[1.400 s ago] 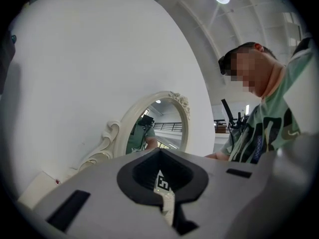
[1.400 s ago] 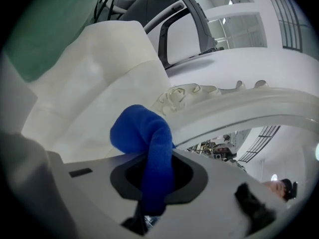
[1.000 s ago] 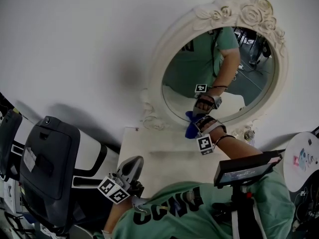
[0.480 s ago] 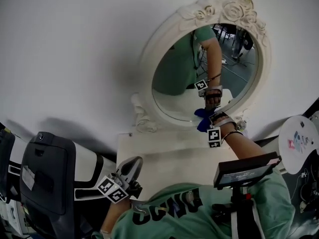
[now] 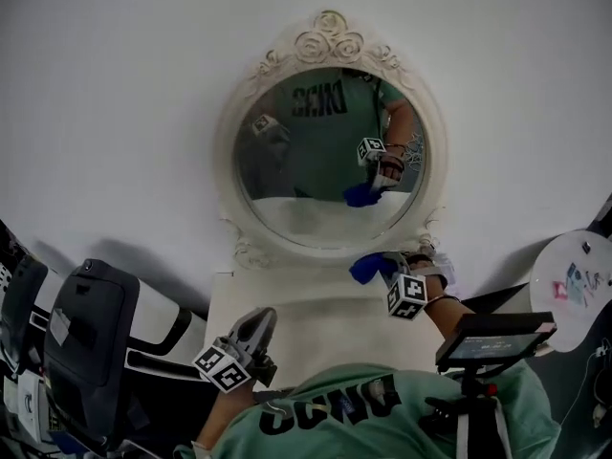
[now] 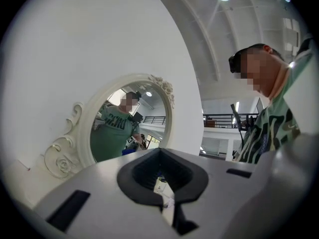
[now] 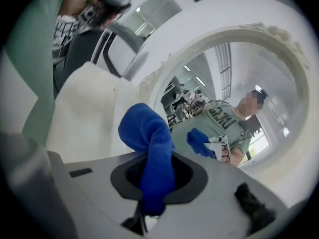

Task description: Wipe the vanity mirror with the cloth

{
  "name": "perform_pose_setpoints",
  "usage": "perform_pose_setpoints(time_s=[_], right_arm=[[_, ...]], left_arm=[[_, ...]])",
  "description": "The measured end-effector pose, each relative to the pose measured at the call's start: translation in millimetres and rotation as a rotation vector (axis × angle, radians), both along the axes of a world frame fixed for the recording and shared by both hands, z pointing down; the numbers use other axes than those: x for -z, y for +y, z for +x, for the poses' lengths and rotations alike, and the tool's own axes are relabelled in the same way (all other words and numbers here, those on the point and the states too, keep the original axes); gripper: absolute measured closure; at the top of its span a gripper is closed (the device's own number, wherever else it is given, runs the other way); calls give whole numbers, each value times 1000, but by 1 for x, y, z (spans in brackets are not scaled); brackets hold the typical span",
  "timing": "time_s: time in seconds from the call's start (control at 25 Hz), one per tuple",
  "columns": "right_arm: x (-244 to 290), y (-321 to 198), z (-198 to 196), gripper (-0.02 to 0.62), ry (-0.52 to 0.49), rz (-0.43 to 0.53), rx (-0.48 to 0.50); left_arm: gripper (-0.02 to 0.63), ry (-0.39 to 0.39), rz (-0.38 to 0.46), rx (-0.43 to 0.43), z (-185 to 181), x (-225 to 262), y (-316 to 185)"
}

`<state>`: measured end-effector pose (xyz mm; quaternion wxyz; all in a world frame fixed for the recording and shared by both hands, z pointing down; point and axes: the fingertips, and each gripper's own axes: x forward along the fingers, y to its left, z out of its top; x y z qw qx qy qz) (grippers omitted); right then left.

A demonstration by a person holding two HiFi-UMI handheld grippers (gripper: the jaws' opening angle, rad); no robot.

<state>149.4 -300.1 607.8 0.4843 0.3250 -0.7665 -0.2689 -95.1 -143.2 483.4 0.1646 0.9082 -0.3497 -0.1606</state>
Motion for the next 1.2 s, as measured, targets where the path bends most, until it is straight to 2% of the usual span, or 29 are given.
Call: perform_pose_setpoints(time_s=[0.28, 0.4, 0.48, 0.56, 0.8, 1.2], right_arm=[[47, 87, 73, 548, -747, -196, -144], [49, 97, 84, 548, -960, -254, -199], [56, 90, 86, 548, -1048, -257, -217], [64, 84, 86, 548, -1073, -256, -211], [62, 88, 63, 548, -946, -249, -154], [66, 86, 47, 548, -898, -257, -114]], left_arm=[[606, -88, -13, -53, 78, -3, 1], [606, -120, -10, -75, 84, -4, -8], [606, -124, 9, -83, 86, 0, -17], [606, -107, 27, -83, 90, 4, -22], [606, -91, 7, -77, 87, -5, -23], [606, -71, 8, -95, 90, -9, -29]])
